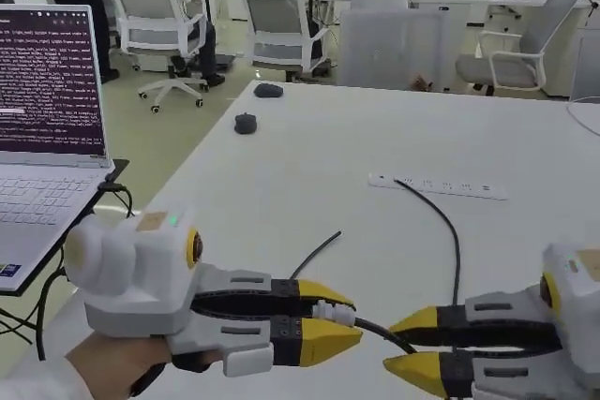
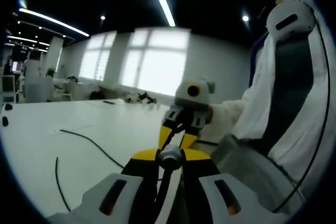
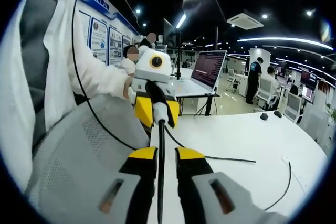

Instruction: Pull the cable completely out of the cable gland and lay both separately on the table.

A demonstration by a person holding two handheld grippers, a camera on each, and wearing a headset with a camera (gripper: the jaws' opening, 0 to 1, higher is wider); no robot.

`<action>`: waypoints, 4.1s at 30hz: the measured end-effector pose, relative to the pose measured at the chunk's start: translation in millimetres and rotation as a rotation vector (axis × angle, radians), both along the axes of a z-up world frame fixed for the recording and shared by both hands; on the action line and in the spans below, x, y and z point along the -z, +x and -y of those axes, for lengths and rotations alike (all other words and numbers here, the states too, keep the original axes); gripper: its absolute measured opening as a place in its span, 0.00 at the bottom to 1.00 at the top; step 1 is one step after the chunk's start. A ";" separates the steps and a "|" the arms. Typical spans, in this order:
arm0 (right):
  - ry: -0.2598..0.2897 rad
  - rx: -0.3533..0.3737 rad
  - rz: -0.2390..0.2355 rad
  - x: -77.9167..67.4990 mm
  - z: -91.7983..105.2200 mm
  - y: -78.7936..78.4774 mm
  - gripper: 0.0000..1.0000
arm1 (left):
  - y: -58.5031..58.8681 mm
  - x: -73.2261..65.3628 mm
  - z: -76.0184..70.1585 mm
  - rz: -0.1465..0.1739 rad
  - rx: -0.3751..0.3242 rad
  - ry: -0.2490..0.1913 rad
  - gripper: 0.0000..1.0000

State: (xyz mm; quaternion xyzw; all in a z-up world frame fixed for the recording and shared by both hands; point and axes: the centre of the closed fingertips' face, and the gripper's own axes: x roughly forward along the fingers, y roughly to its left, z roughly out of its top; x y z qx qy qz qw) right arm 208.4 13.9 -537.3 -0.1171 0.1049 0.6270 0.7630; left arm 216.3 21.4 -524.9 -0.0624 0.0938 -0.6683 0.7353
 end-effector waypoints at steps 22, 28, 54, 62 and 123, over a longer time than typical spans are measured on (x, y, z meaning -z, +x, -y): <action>0.035 -0.036 0.013 -14.5 -15.5 -1.6 0.04 | 3.1 -4.1 -1.9 0.008 -0.013 -0.019 0.17; 0.037 -0.039 0.003 -13.0 -15.8 -1.8 0.03 | 2.8 -3.2 -1.5 0.009 -0.011 -0.015 0.17; 0.025 -0.010 0.013 -4.0 -2.5 4.1 0.02 | 7.6 -7.7 -4.3 0.011 -0.031 -0.035 0.17; 0.026 0.017 -0.018 6.9 13.8 1.9 0.02 | 6.1 -4.8 -2.8 0.013 -0.022 -0.019 0.17; 0.066 0.096 0.018 -30.9 -35.3 13.1 0.14 | 6.8 -37.8 -28.0 0.046 0.015 -0.059 0.17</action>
